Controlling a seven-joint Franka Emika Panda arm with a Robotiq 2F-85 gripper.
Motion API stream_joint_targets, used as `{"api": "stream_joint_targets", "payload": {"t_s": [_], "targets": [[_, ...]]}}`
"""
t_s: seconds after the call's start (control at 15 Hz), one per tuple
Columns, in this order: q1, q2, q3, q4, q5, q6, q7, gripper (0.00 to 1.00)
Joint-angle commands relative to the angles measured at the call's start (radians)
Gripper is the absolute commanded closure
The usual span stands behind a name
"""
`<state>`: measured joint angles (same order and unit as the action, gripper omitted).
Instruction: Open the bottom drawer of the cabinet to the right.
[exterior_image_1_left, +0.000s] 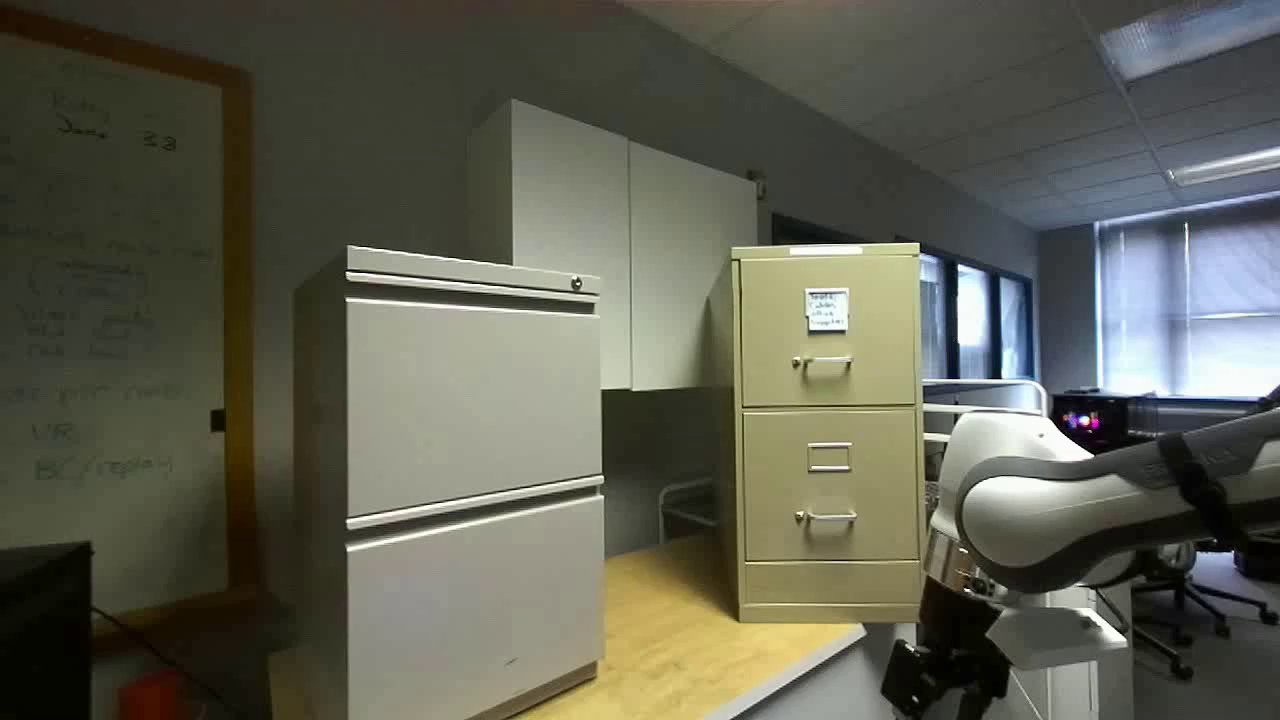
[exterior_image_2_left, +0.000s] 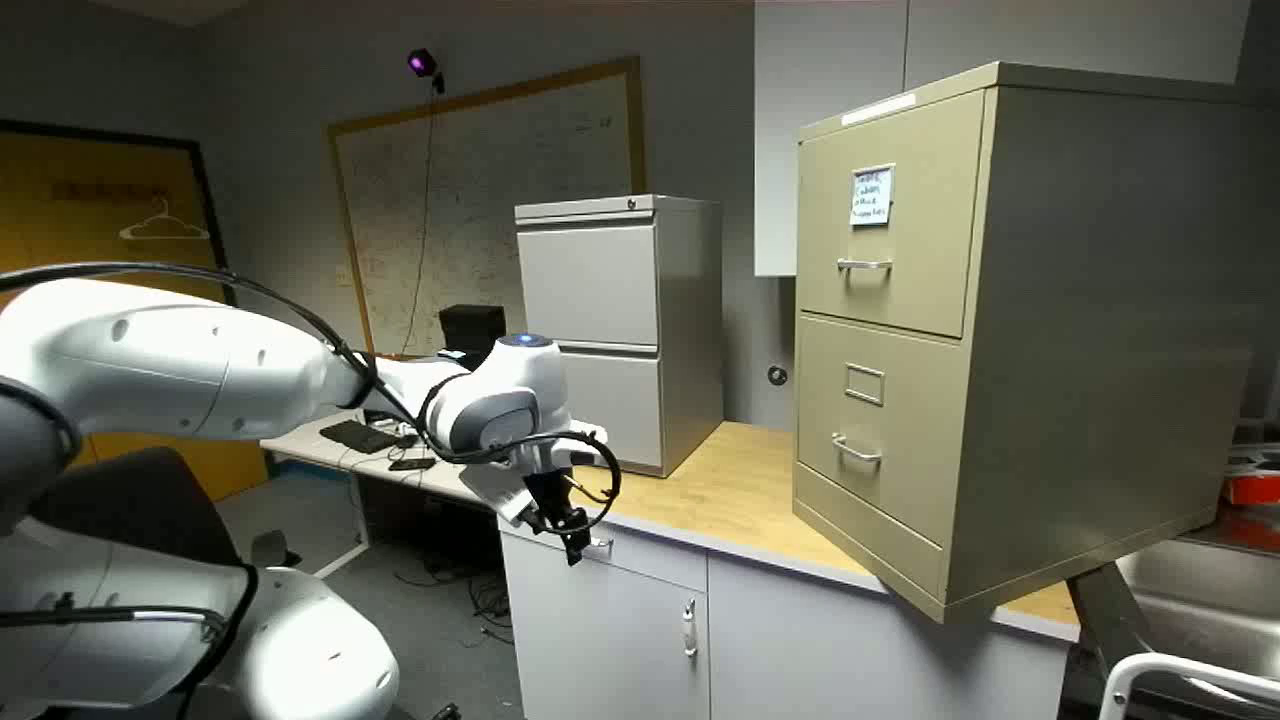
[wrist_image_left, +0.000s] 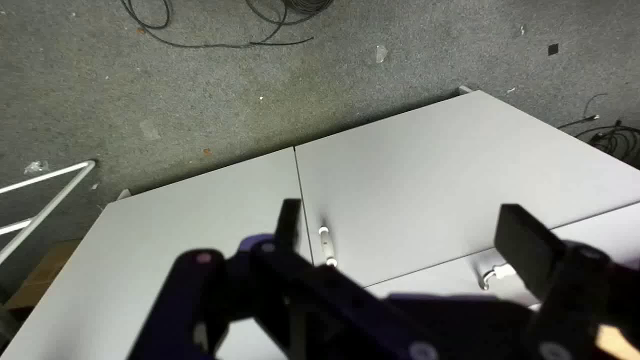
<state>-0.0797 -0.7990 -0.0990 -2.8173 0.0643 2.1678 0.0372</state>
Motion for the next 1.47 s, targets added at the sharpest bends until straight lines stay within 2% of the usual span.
{"api": "stream_joint_targets", "payload": {"t_s": [0.0,0.93,1.4], "targets": [[-0.007,0.001,0.006,0.001,0.006,-0.006,-0.005,0.00],[-0.010,0.027,0.011,0.007,0.002,-0.006,0.003,0.00],[-0.024,0.072,0.053,0.063,-0.045,0.042,0.022,0.00]]}}
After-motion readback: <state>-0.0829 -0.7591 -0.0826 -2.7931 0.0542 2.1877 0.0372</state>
